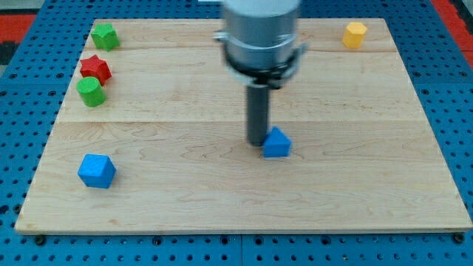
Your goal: Push the blue triangle to the center right of the board
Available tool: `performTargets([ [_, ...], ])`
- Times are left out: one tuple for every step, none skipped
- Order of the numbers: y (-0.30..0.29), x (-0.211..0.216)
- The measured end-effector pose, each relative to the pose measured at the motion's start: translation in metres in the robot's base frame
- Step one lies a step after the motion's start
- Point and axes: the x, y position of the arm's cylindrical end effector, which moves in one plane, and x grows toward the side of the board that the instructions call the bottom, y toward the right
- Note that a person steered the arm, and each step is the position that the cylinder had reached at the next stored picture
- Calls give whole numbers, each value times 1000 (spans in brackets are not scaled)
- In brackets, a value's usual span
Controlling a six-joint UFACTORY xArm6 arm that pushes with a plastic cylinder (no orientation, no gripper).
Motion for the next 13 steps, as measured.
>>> performTargets([
  [-11,4],
  [-35,40],
  [6,41],
  [41,-15],
  [60,-43],
  [55,-24],
  [54,-19],
  [96,-32],
  [135,-53],
  [135,-44],
  [102,-34],
  [93,-60],
  [121,-82],
])
